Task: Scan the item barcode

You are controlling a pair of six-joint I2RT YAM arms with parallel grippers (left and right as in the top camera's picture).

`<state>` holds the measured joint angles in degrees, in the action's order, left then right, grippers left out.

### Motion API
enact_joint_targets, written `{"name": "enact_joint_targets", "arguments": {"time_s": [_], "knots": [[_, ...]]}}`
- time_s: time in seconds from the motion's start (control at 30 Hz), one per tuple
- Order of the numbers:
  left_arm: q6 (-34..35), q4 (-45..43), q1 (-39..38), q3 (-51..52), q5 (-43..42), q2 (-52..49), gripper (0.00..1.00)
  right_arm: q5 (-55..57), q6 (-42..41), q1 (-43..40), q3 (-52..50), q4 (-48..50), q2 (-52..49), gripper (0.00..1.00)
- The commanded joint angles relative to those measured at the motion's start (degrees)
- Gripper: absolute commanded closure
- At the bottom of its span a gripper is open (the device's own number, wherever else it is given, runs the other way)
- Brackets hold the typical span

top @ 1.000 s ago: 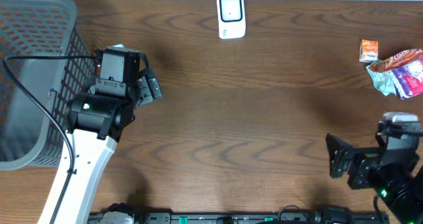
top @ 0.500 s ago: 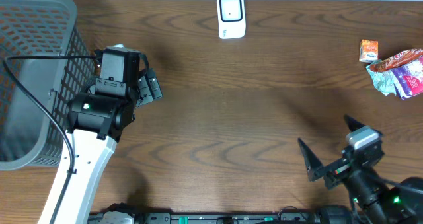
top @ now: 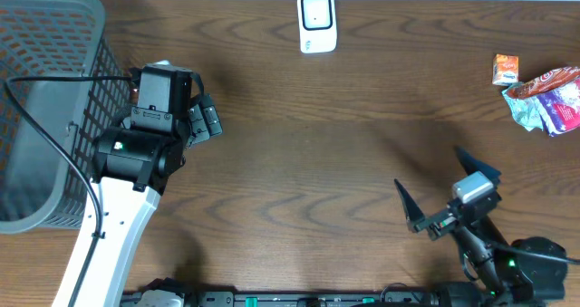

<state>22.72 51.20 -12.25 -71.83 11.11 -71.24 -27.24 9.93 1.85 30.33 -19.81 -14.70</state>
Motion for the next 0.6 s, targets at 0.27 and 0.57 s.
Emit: {"name": "enact_joint_targets", "arguments": {"time_s": [0.27, 0.57], "knots": [[0.5, 0.2, 0.13, -0.39, 1.16, 0.5, 0.02, -1.44, 0.46, 0.52, -10.71, 9.16, 8.55, 0.01], [0.5, 0.2, 0.13, -0.39, 1.16, 0.5, 0.02, -1.79, 0.46, 0.5, -19.28, 12.76, 14.43, 0.01]]}}
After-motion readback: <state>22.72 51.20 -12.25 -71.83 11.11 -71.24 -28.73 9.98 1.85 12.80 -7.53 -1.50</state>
